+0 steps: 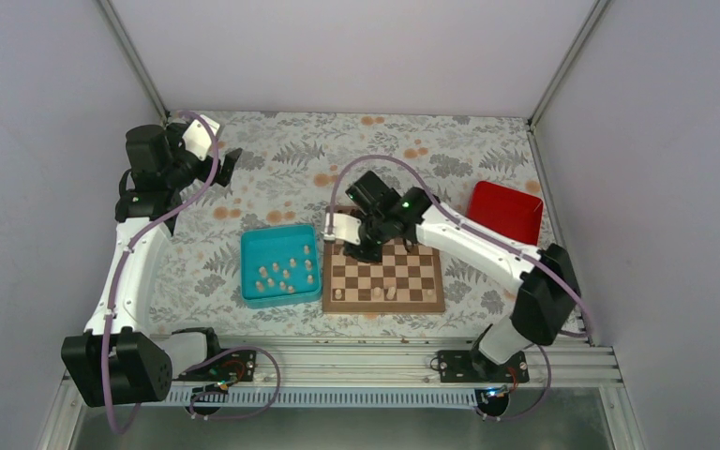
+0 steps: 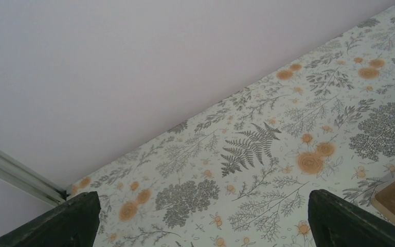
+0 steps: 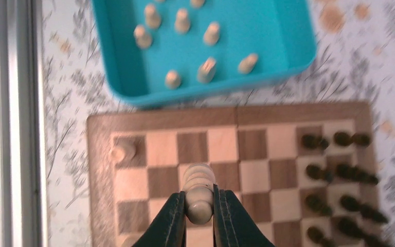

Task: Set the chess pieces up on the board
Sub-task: Place the chess piece on the chessboard.

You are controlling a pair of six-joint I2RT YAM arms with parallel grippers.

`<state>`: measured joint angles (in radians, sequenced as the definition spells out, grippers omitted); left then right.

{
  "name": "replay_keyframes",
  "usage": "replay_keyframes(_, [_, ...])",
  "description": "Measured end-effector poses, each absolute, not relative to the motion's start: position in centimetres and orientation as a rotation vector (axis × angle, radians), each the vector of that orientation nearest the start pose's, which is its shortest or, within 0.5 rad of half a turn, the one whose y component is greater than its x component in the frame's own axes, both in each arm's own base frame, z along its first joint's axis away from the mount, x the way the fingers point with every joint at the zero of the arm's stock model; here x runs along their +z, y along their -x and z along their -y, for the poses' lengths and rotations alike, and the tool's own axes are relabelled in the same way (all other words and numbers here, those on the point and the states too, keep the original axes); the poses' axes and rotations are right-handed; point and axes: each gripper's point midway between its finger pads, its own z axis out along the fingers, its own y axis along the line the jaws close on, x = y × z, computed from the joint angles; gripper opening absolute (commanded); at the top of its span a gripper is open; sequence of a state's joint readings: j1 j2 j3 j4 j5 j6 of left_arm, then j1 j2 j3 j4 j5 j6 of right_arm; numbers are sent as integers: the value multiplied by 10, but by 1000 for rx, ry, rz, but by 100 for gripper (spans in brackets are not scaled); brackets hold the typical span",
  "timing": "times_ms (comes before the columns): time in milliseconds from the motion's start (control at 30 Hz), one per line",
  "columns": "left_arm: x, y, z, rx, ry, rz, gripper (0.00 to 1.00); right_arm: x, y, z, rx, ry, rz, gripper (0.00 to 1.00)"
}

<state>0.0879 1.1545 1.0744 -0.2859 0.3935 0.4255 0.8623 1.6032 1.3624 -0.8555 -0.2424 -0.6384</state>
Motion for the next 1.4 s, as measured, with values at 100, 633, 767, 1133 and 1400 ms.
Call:
replay_keyframes(100, [312, -384, 32, -34, -573, -1818, 100, 152, -206, -303, 396, 1889, -1937, 5])
replay_keyframes(633, [312, -384, 31, -32, -567, -1823, 100, 92, -168, -267, 439, 1964, -2058, 7])
replay_keyframes(767, [311, -385, 30, -24, -562, -1826, 100, 84, -169, -269, 443, 1977, -2063, 7])
replay_keyframes(1133, [306, -387, 28, -22, -557, -1841, 100, 75, -168, -269, 445, 2014, -2069, 7])
replay_keyframes(1400, [307, -387, 28, -22, -557, -1840, 100, 71, -164, -266, 454, 2040, -2085, 7])
